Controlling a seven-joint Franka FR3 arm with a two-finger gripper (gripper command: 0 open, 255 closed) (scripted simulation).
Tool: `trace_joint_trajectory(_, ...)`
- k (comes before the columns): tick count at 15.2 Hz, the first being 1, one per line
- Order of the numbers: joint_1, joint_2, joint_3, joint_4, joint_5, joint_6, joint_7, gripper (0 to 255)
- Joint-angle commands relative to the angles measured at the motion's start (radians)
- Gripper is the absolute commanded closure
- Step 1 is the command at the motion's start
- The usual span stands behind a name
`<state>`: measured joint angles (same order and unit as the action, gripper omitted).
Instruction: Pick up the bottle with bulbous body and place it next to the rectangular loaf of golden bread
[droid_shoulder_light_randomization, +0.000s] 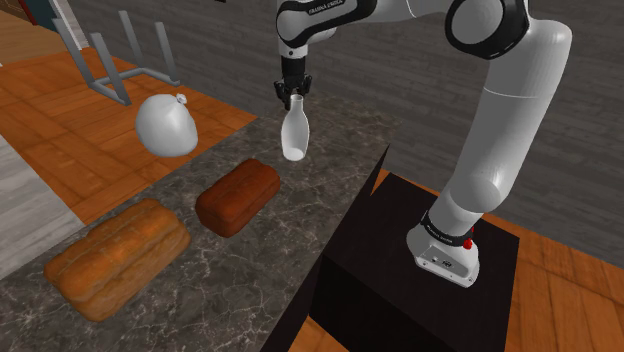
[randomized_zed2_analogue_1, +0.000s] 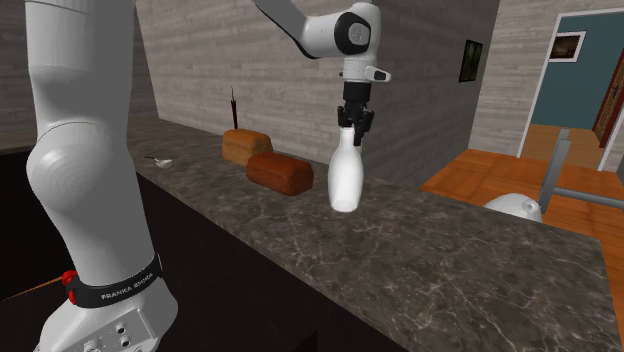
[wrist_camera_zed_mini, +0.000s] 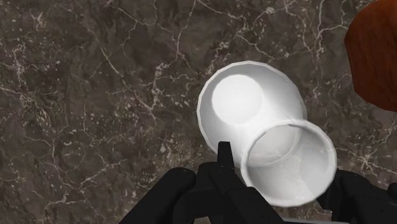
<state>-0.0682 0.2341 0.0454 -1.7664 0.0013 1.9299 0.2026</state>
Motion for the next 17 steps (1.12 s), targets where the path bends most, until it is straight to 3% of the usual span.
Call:
trace_joint_trajectory(1,0.0,-0.005,0.0,0.015,0.0,-0.02,0.0,255)
trace_joint_trajectory(17,0.0,-0.031,0.001,0.195,0.001,-0.226,0.001,255)
